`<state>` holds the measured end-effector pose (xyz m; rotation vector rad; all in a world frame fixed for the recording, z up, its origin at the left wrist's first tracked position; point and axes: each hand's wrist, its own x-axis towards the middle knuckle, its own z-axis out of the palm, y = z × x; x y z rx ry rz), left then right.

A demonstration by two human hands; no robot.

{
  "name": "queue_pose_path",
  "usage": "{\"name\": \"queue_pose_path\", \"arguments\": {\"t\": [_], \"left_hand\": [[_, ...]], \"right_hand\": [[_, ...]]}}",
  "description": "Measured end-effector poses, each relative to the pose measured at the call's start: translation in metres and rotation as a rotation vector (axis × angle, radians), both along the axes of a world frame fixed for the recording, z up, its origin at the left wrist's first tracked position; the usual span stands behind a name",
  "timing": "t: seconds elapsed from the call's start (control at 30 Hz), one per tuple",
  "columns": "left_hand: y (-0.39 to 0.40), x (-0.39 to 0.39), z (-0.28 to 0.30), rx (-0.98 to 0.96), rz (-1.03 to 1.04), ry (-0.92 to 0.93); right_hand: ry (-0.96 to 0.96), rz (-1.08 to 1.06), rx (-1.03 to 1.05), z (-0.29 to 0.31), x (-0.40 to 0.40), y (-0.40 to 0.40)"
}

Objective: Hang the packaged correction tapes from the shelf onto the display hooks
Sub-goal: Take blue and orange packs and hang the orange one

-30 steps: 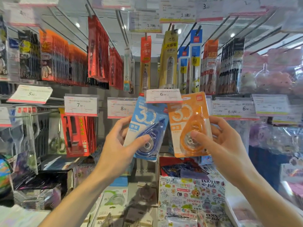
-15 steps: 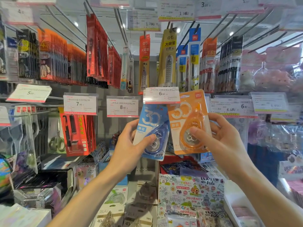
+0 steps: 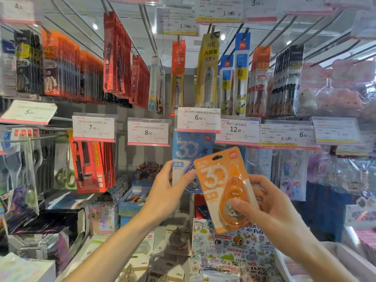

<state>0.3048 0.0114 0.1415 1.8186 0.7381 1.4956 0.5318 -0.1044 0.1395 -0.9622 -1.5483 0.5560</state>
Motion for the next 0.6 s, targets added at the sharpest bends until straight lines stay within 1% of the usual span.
{"name": "queue_pose_path", "arguments": {"t": [0.2,0.3,0.43,0.5,0.6], "left_hand": [[0.02,0.007,0.004,-0.034,0.096,0.023],[0.035,0.013,0.007,-0.078,0.095,0.042],[0.045,0.019,0.007,-0.149,0.089,0.007],[0.045,0.018,0.008,-0.144,0.104,0.026],[0.04,0.01,0.007,-0.083,0.158,0.122]], "right_hand": [[0.007,0.01,-0.054,-0.009,0.005,0.006],[0.034,-0.014,-0.062,-0.011,0.003,0.011],[0.06,-0.057,-0.079,-0.015,0.003,0.019],[0.073,-0.064,-0.079,-0.017,0.004,0.021],[0.102,-0.057,-0.081,-0.017,0.004,0.022]]}}
